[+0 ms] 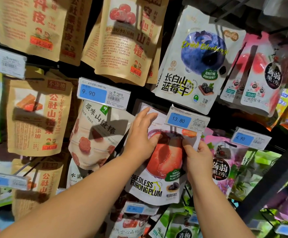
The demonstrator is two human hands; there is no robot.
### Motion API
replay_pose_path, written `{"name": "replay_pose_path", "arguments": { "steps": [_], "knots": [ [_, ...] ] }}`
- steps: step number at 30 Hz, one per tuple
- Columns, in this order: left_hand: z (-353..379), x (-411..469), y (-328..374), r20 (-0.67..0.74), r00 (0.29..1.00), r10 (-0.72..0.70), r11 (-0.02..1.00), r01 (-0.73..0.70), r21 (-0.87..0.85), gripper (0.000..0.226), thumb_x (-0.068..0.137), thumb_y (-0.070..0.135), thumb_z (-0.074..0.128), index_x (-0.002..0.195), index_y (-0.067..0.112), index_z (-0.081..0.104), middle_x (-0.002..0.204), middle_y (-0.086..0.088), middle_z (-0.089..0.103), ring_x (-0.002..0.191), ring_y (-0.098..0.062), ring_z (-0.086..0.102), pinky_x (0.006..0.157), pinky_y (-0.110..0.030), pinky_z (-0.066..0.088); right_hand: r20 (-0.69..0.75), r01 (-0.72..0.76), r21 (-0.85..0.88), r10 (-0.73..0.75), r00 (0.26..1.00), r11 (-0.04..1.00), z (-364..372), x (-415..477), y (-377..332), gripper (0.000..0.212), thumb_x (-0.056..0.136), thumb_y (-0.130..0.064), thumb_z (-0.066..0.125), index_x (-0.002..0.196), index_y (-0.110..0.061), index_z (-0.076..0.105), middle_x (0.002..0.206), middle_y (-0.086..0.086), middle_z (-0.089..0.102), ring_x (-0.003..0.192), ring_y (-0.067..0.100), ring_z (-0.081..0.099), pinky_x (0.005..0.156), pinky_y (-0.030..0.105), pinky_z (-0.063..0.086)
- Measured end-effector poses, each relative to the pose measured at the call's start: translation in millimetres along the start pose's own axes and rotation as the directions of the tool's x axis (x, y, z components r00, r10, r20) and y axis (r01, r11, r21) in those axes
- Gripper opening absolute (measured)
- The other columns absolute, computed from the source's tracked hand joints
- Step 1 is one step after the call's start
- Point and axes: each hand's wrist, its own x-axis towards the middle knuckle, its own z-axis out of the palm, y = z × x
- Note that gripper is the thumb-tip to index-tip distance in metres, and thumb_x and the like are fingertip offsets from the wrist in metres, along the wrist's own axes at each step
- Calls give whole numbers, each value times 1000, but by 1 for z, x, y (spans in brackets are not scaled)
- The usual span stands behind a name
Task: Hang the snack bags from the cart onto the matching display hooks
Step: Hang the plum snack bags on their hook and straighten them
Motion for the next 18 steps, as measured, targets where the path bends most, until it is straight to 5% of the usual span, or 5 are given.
{"name": "replay_pose_path", "arguments": {
  "steps": [5, 9, 15, 18],
  "knots": [
    [4, 4, -3, 39, 998, -51, 998, 49, 37, 64, 82, 11, 72, 140, 19, 45, 158, 2, 20, 144, -18, 28, 116, -42, 30, -48, -20, -103, 15, 999, 995, 9, 9, 3, 5, 87, -23, 68, 89, -18, 68, 88, 2, 73, 87, 26, 68, 82, 49, 56],
    [5, 5, -5, 68, 996, -66, 996, 63, 59, 68, 83, 8, 70, 143, 21, 41, 161, 4, 12, 144, -17, 24, 117, -37, 26, -70, -29, -162, 18, 997, 986, 16, 10, 5, 32, 87, -38, 67, 76, -10, 55, 83, 11, 68, 79, 32, 64, 77, 50, 53],
    [9, 4, -6, 96, 991, -98, 987, 84, 139, 73, 89, 13, 65, 150, 27, 27, 162, 10, -4, 146, -14, 15, 112, -26, 18, -86, -55, -216, 37, 996, 975, 17, 5, 2, 33, 89, -35, 68, 72, -11, 52, 72, 5, 58, 67, 22, 53, 62, 34, 40],
    [10, -6, -8, 111, 983, -148, 970, 122, 212, 77, 92, 18, 61, 153, 33, 16, 160, 14, -14, 146, -18, 11, 116, -34, 17, -71, -55, -215, 41, 997, 975, 16, -2, 3, 34, 88, -28, 69, 68, -13, 47, 66, 0, 51, 62, 17, 45, 56, 31, 34]
  ]
}}
